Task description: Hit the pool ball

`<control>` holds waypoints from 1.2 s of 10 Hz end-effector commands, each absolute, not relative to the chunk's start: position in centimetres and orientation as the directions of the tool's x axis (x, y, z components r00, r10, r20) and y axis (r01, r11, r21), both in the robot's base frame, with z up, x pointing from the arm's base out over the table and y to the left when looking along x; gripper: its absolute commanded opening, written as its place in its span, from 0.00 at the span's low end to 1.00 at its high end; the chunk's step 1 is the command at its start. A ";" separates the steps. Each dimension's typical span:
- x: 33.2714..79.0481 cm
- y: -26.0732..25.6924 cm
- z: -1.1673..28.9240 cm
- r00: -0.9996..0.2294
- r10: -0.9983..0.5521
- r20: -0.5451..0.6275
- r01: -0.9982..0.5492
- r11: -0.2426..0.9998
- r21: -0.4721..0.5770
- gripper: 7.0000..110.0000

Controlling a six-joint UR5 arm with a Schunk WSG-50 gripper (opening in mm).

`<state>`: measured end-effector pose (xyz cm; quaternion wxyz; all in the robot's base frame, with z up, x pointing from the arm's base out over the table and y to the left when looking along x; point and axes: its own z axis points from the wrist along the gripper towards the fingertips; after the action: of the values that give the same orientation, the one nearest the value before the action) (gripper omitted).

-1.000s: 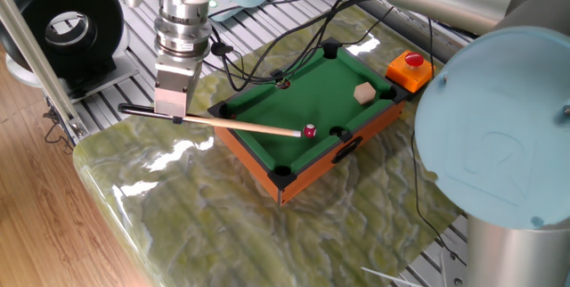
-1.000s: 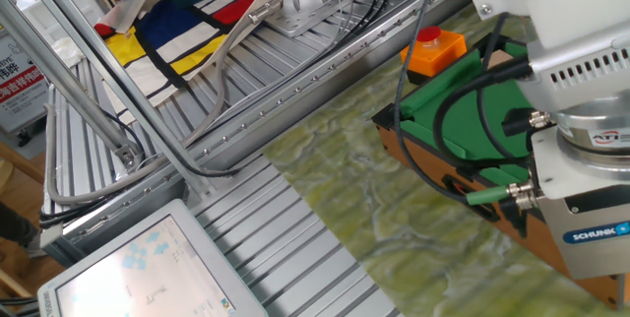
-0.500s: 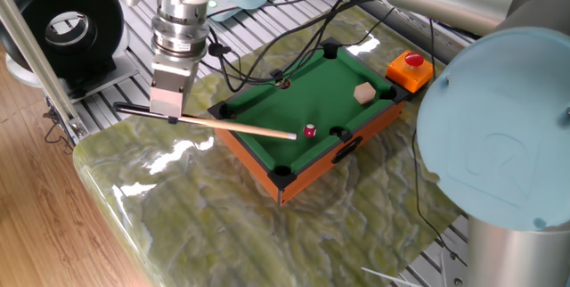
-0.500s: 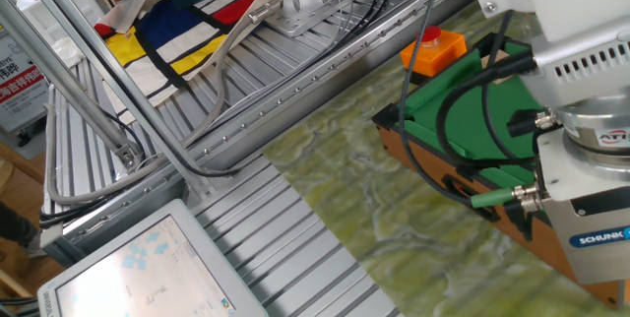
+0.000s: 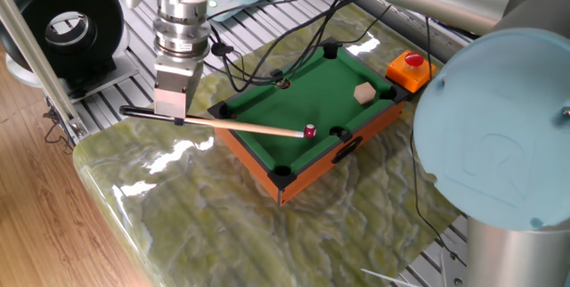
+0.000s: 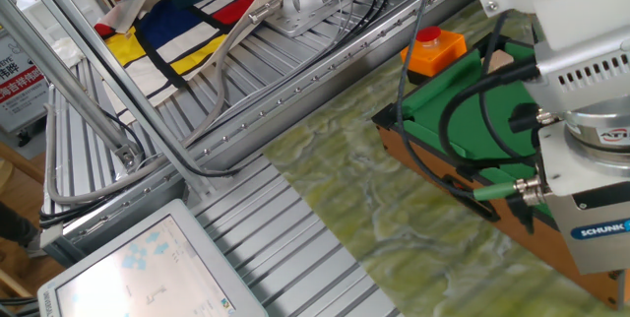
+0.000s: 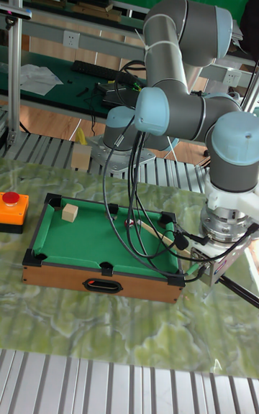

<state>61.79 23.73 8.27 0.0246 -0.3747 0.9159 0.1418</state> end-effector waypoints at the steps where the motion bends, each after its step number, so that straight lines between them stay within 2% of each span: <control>1: 62.4 25.0 9.0 -0.708 -0.678 -0.197 -0.705 0.664 0.250 0.00; 7: 63.0 25.4 9.6 -0.565 -0.793 -0.228 -0.825 0.545 0.149 0.00; 9: 63.0 25.0 9.5 -0.570 -0.793 -0.215 -0.822 0.552 0.142 0.00; 12: 61.9 24.9 9.4 -0.629 -0.758 -0.173 -0.776 0.599 0.197 0.00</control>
<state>62.44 24.83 9.18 0.0485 -0.4466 0.8858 0.1164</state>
